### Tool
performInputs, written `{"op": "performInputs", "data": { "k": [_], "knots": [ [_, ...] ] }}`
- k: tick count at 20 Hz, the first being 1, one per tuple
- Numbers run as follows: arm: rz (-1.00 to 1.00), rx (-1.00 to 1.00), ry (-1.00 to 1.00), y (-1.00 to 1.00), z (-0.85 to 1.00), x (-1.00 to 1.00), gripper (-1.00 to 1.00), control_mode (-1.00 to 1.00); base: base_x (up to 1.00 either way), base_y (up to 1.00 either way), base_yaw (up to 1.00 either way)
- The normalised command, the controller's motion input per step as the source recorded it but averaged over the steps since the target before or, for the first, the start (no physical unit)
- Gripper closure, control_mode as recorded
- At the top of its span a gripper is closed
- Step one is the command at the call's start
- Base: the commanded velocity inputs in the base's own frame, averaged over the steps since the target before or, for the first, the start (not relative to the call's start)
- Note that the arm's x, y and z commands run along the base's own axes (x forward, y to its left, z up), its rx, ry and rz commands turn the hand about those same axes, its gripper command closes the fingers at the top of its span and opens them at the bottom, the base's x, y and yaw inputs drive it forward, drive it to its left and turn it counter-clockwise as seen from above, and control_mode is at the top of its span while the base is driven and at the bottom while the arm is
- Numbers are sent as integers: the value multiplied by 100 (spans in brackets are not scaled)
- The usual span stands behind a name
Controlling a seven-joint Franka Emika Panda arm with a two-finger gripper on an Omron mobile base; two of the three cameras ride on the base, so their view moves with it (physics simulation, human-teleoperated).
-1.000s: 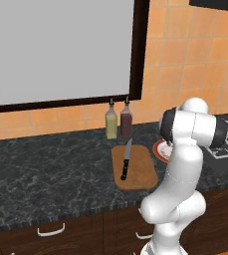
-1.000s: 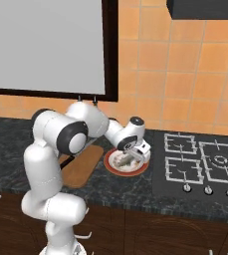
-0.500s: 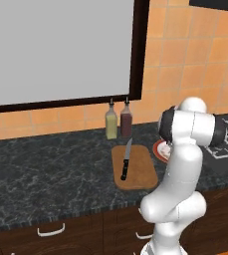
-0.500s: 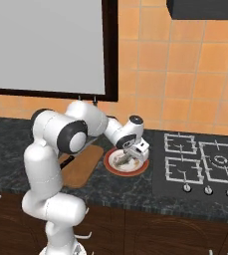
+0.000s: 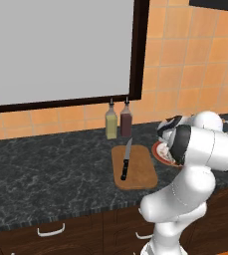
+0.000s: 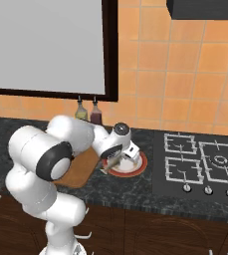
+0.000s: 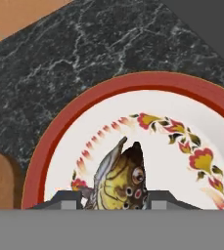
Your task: Pick up the knife from the drawer and place it on the cutting board. Then place the meat from the plate to the cutting board.
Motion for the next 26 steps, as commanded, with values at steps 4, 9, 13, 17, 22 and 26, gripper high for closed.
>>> {"op": "performInputs", "data": {
  "k": [4, 9, 13, 17, 22, 26],
  "knots": [
    [0, 0, -8, 0, 100, -13, 100, -100, 0, 0, 0],
    [3, 0, 0, 21, 88, 0, 100, -100, 0, 0, 0],
    [0, 0, 0, 49, 25, -9, 100, -100, 0, 0, 0],
    [0, 0, -1, 64, -7, -36, 100, -100, 0, 0, 0],
    [0, 0, -2, 65, -25, -26, 100, -100, 0, 0, 0],
    [1, 0, 8, 53, -38, 7, 100, -100, 0, 0, 0]
  ]
}}
